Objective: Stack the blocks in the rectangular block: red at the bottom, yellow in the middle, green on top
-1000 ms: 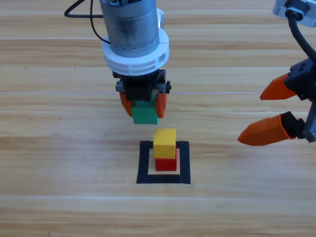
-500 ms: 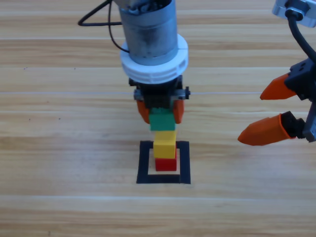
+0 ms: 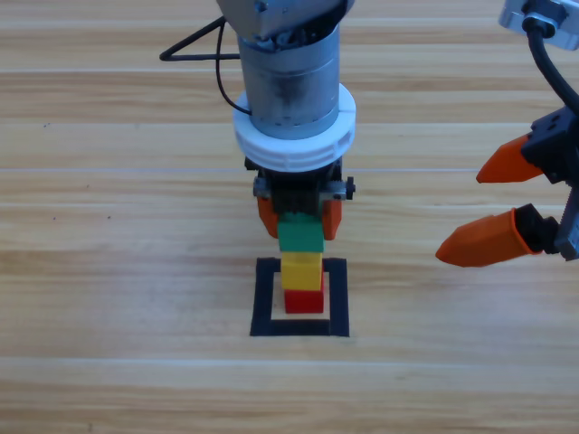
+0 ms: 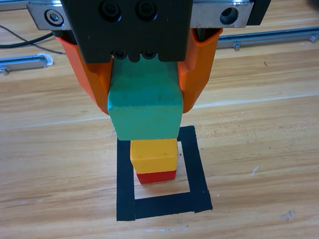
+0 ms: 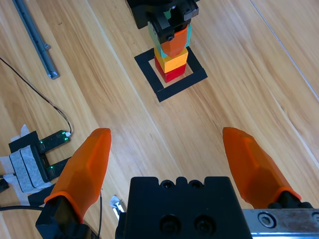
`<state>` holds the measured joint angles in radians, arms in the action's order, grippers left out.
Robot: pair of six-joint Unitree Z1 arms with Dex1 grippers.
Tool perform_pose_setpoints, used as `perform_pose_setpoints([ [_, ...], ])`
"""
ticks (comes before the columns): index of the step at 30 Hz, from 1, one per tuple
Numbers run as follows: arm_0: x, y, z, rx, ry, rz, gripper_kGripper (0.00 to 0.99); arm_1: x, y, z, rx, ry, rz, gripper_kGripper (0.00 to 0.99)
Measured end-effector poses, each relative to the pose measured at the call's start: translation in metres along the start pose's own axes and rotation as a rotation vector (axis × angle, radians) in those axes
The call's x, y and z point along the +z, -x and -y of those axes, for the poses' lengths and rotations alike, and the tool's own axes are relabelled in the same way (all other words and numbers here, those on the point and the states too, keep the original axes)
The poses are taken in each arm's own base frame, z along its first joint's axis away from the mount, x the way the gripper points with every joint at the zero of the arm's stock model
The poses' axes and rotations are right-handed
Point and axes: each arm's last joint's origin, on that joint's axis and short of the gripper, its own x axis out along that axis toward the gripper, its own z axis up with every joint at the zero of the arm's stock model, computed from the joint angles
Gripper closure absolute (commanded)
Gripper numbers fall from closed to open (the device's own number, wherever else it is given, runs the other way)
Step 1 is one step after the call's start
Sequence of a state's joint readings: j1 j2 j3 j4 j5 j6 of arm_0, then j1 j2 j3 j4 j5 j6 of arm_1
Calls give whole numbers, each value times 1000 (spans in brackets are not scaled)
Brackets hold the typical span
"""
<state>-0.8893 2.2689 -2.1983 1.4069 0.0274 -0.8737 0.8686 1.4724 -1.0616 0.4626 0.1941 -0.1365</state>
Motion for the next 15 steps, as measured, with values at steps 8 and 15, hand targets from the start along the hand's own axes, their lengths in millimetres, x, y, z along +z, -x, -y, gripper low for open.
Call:
perform_pose_setpoints([
  [8, 2, -11, 3, 18, -13, -14, 990, 0, 0, 0, 0, 0, 0, 5],
  [15, 2, -12, 3, 22, -14, -13, 990, 0, 0, 0, 0, 0, 0, 5],
])
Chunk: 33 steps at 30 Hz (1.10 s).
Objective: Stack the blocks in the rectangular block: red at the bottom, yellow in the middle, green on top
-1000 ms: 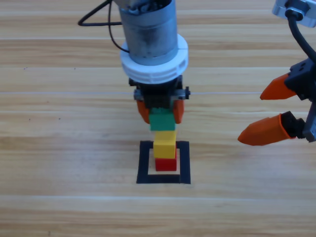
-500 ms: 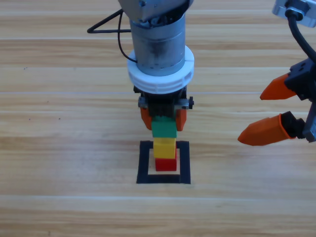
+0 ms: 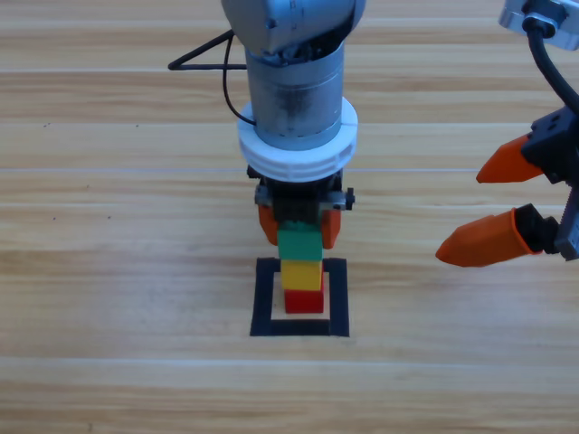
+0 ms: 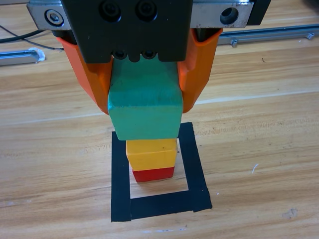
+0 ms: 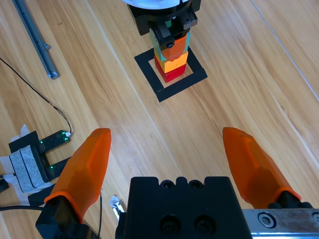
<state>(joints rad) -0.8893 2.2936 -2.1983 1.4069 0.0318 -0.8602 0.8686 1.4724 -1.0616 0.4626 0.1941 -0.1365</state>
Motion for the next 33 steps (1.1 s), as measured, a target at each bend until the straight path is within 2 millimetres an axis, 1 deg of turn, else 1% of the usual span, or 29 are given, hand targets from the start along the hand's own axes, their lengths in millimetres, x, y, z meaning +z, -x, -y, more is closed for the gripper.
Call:
perform_pose_setpoints([
  [6, 0, -1, 0, 5, 0, 3, 990, 0, 0, 0, 0, 0, 0, 5],
  [11, 3, -14, 4, 24, -1, -14, 990, 0, 0, 0, 0, 0, 0, 5],
  [15, 5, -11, 6, 12, 0, -3, 990, 0, 0, 0, 0, 0, 0, 5],
  [20, 5, -13, 6, 14, -1, -5, 990, 0, 0, 0, 0, 0, 0, 5],
  [21, 5, -14, 6, 15, -1, -5, 987, 0, 0, 0, 0, 0, 0, 5],
  [22, 5, -14, 6, 15, -1, -5, 958, 0, 0, 0, 0, 0, 0, 5],
  [23, 5, -14, 6, 16, -1, -3, 899, 0, 0, 0, 0, 0, 0, 5],
  [24, 5, -14, 6, 17, -1, -2, 800, 0, 0, 0, 0, 0, 0, 5],
  [25, 5, -14, 6, 18, -1, -2, 539, 0, 0, 0, 0, 0, 0, 5],
  [26, 5, -14, 6, 18, -1, -2, 301, 0, 0, 0, 0, 0, 0, 5],
  [27, 5, -14, 6, 18, -1, -2, 156, 0, 0, 0, 0, 0, 0, 5],
  [28, 5, -14, 6, 18, -1, -1, 42, 0, 0, 0, 0, 0, 0, 5],
  [29, 5, -13, 6, 18, -1, -1, 1, 0, 0, 0, 0, 0, 0, 5],
  [33, 6, -13, 6, 15, 0, 1, 0, 0, 0, 0, 0, 0, 0, 5],
])
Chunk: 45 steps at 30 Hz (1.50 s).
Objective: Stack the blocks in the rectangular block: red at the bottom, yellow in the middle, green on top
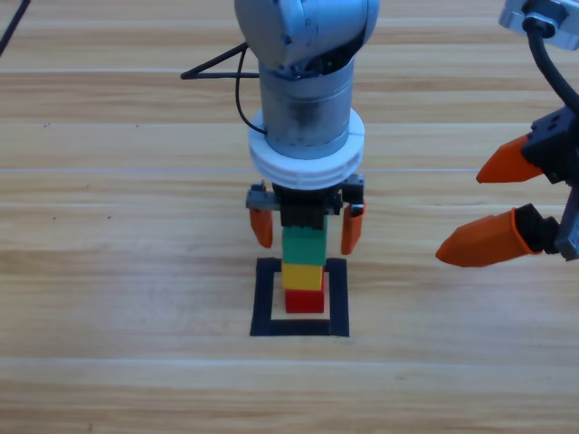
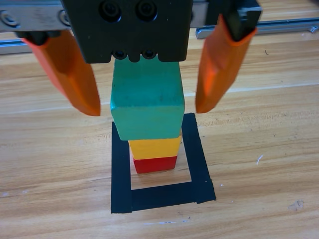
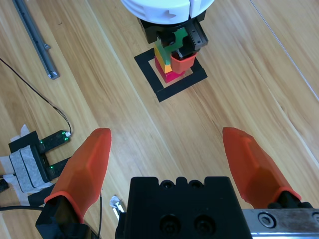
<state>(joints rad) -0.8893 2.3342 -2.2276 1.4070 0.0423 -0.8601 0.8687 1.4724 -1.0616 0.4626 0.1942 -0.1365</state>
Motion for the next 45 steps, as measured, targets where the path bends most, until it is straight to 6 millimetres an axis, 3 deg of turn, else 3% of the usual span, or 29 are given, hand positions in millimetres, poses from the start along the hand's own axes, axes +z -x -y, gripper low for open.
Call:
perform_pose_setpoints([
  [11, 0, 10, -3, 0, 1, 34, 0, 0, 0, -1, 18, 0, 2, 5],
  [15, -8, 53, -18, -66, -2, 95, 0, 0, 0, -1, 18, 0, 2, 5],
  [21, -34, 129, -81, -114, -16, 225, 0, 0, 0, -1, 18, 0, 2, 5],
  [23, -45, 140, -98, -138, -27, 271, 0, 0, 0, -1, 18, 0, 2, 5],
  [26, -62, 131, -116, -191, -89, 348, 0, 0, 0, -1, 18, 0, 2, 5],
  [30, -95, 100, -140, -226, -184, 405, 0, 0, 0, -1, 18, 0, 2, 5],
  [38, -124, 106, -119, -273, -349, 477, 0, 0, 0, -1, 18, 0, 2, 5],
  [45, -127, 98, -120, -259, -356, 462, 0, 0, 0, -1, 18, 0, 2, 5],
])
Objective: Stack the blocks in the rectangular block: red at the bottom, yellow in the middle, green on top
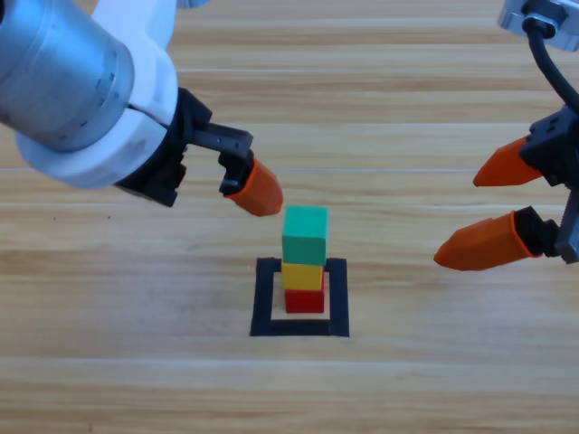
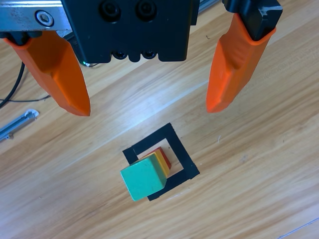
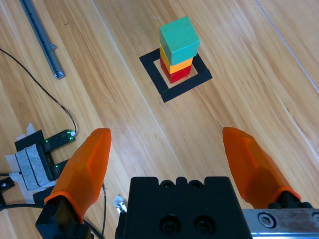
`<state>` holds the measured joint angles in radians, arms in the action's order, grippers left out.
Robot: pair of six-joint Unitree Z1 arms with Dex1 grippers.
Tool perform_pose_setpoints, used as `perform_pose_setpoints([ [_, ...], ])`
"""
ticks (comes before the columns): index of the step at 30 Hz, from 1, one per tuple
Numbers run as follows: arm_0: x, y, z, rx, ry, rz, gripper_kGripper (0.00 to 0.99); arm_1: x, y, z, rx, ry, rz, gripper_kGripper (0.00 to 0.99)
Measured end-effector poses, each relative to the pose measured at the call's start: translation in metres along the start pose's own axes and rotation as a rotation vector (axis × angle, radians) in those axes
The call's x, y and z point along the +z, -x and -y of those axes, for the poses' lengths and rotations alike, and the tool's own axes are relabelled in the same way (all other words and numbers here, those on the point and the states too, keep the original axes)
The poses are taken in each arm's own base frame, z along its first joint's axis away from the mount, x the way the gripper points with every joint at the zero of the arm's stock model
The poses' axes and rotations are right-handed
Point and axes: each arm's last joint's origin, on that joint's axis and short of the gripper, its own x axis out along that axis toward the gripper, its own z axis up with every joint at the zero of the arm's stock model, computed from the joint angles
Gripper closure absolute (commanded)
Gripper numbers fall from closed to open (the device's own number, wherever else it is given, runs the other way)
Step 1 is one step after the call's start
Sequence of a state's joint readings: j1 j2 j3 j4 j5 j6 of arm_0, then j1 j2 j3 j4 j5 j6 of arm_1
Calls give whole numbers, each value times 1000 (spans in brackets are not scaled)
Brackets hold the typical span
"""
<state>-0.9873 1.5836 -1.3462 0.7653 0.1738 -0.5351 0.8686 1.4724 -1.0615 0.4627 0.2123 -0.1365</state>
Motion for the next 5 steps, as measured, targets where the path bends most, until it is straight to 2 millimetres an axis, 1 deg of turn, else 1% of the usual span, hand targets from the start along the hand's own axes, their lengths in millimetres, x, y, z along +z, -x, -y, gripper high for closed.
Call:
perform_pose_setpoints([
  [5, 0, 0, 0, 0, 1, 0, 0, 0, 0, 0, 0, 0, 0, 5],
])
